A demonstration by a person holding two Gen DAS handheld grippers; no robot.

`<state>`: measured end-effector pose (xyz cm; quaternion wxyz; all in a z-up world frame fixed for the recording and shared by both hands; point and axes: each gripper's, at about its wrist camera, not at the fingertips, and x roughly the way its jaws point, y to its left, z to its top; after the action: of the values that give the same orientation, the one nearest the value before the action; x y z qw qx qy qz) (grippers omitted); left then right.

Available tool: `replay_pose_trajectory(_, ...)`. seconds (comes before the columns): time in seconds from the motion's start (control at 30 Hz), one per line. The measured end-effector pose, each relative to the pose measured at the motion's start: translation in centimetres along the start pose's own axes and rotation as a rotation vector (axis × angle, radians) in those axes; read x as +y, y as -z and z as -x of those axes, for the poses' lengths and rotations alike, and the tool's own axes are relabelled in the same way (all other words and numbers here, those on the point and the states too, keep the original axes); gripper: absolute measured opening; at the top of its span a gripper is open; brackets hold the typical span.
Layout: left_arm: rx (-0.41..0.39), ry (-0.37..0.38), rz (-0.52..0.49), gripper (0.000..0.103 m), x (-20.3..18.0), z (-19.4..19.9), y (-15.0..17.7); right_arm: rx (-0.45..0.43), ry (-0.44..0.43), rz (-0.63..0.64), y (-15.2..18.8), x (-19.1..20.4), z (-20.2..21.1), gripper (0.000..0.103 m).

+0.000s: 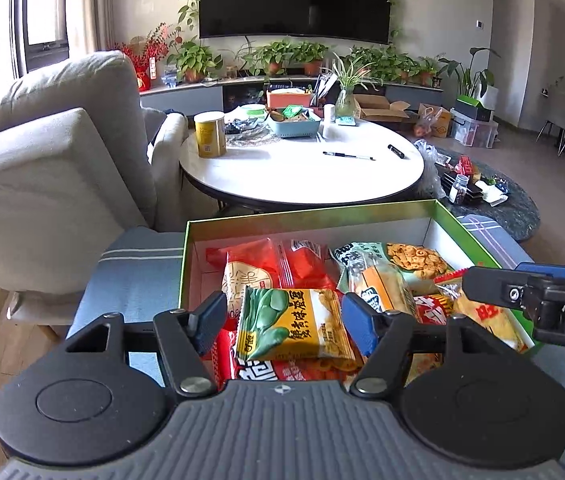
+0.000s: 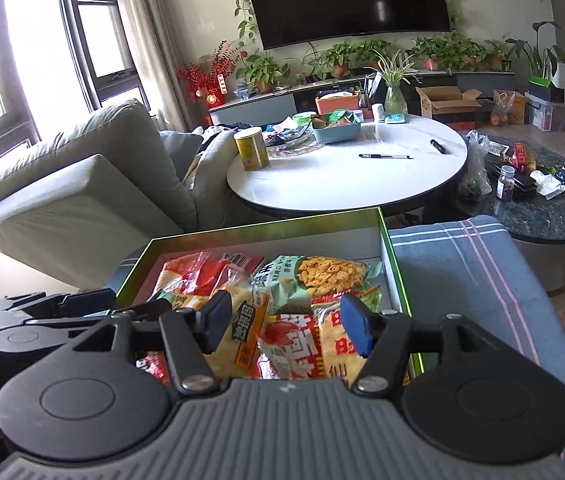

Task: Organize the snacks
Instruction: 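Reach the left tool to the round-labelled cookie bag while the right tool reaches the beige bread bag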

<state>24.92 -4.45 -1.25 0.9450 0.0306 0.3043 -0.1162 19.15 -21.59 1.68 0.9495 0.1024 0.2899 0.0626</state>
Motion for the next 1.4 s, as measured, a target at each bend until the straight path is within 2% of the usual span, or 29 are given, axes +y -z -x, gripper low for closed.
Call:
replay_pose_trajectory(0.33,-0.029,0.005,-0.013,0.066,-0.1,3.8,0.8,0.004,-0.023,0.037,0.8,1.0,1.9,0.081)
replay_pose_trajectory(0.63,-0.022,0.016,-0.012,0.067,0.4,6.5,2.1,0.002,-0.044,0.059,1.9,1.6,3.8,0.081)
replay_pose_trajectory(0.8,0.066,0.001,-0.008,0.068,0.7,8.0,4.5,0.022,-0.056,0.078,3.3,2.0,4.5,0.081)
replay_pose_trajectory(1.13,0.22,0.041,0.007,0.067,2.3,11.8,11.0,0.102,-0.063,0.082,6.5,2.2,4.4,0.081)
replay_pose_trajectory(1.23,0.271,0.068,0.02,0.067,2.8,12.6,12.5,0.112,-0.064,0.076,6.9,2.2,4.4,0.081)
replay_pose_trajectory(1.4,0.361,0.154,0.006,0.067,2.2,13.0,13.8,0.127,-0.069,0.083,7.6,2.5,4.4,0.081)
